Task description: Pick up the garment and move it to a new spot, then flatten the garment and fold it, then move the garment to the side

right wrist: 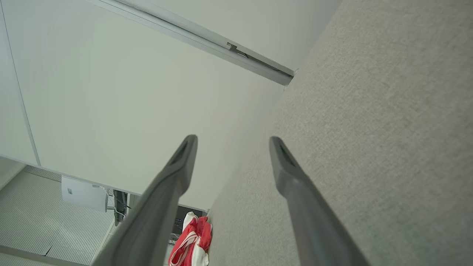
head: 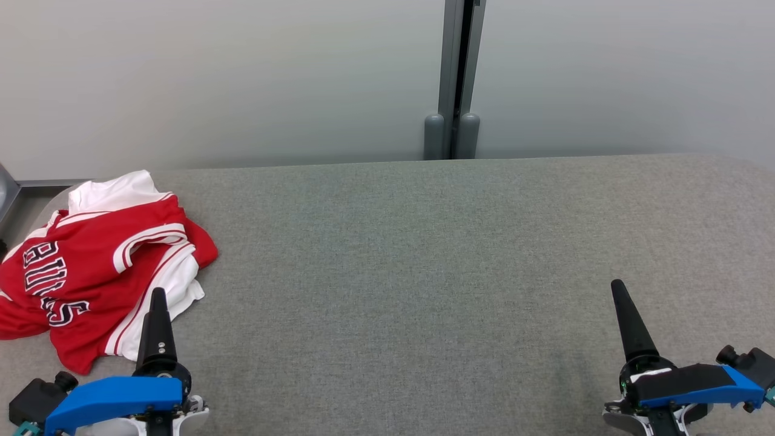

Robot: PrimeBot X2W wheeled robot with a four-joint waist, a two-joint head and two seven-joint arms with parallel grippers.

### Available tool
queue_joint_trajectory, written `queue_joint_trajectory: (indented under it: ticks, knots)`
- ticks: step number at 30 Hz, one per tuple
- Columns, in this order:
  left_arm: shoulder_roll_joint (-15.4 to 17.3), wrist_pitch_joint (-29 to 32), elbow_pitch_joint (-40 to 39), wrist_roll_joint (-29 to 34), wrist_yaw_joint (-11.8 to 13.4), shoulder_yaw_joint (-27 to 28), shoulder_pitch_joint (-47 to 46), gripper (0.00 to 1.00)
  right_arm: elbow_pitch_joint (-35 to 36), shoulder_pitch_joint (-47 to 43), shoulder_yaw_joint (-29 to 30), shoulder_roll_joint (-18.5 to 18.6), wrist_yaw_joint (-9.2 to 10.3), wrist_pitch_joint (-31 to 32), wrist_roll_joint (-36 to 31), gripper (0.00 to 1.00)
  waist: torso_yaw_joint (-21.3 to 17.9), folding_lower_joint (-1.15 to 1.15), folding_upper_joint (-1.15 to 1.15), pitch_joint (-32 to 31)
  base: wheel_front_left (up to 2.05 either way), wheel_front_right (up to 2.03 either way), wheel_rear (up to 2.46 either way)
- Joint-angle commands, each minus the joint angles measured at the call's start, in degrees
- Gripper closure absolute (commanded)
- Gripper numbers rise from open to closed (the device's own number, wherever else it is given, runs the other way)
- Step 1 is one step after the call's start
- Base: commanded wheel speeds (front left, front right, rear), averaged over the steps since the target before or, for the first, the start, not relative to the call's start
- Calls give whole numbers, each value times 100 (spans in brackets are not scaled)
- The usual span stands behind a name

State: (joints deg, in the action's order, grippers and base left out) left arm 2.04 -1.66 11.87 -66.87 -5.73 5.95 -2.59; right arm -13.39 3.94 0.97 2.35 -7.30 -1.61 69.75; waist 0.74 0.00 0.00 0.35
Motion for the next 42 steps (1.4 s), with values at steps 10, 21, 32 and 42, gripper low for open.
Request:
queue_joint_trajectory:
  ticks: [10,21,32,42]
  knots:
    - [65,-237,-222,1386,198,-155,-81,0,153,157,-142,39,-17,-240,-1118,0,23,0,0,-1,0,0,0]
    - [85,-440,-185,2675,298,-357,-25,0,95,163,-231,46,-19,-447,-2167,0,55,0,0,-10,0,0,0]
    - [108,-609,-142,3482,422,-456,6,0,28,156,-320,51,-21,-612,-2995,0,81,0,0,-17,0,0,0]
    - [162,-760,-84,4144,505,-575,28,0,25,123,-376,56,-22,-766,-3713,0,113,0,0,-25,0,0,0]
